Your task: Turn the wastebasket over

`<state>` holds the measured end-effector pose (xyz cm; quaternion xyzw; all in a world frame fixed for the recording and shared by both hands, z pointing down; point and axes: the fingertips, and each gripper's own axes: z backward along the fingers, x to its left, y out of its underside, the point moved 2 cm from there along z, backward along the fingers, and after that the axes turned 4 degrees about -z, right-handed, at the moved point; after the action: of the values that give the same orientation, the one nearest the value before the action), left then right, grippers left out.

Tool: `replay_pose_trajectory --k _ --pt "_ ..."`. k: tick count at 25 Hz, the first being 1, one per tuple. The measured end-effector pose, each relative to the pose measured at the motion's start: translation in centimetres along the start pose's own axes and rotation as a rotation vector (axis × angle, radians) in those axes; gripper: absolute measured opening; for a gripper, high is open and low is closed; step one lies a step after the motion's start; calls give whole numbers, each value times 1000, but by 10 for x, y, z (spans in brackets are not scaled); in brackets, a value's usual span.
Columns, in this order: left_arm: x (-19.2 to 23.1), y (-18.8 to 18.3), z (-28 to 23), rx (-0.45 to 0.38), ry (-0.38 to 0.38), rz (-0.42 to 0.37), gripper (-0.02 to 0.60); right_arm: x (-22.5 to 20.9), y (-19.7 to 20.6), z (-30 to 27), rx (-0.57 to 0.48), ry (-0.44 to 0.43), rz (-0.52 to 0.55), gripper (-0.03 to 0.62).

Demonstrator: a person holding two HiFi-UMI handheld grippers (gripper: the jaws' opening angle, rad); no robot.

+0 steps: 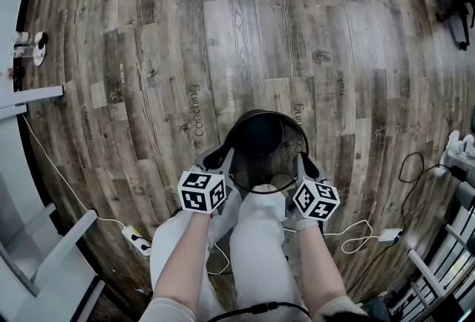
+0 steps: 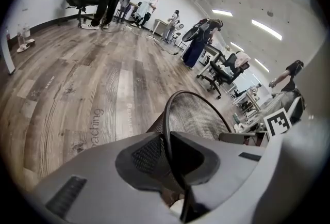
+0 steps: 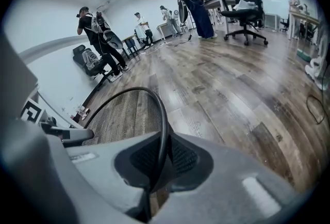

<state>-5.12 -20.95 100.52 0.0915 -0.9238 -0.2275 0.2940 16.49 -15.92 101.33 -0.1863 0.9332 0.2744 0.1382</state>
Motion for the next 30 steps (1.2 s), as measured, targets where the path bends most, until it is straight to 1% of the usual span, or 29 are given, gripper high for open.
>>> replay_pose_trajectory --k 2,5,8,11,14,21,26,30 --pt "-3 -8 1 -5 12 3 55 1 -5 3 -5 -5 -11 21" --pt "-13 -21 4 13 26 -47 54 3 -16 16 -18 -2 -24 26" --pt "-28 -39 16 6 33 -63 54 9 -32 35 -37 5 -47 26" --pt "-42 -56 35 -2 31 -53 49 19 -48 59 -51 8 -64 25" --pt "-56 -69 57 -3 26 -48 48 31 -63 83 -51 6 -56 25" --pt "-97 -93 109 -30 20 -17 48 50 -97 143 -43 -10 -21 25" --pt "-128 -106 147 -41 3 -4 48 64 -120 185 -27 -14 15 23" --pt "-148 -123 181 -75 -13 14 48 80 -139 217 -27 -37 34 23"
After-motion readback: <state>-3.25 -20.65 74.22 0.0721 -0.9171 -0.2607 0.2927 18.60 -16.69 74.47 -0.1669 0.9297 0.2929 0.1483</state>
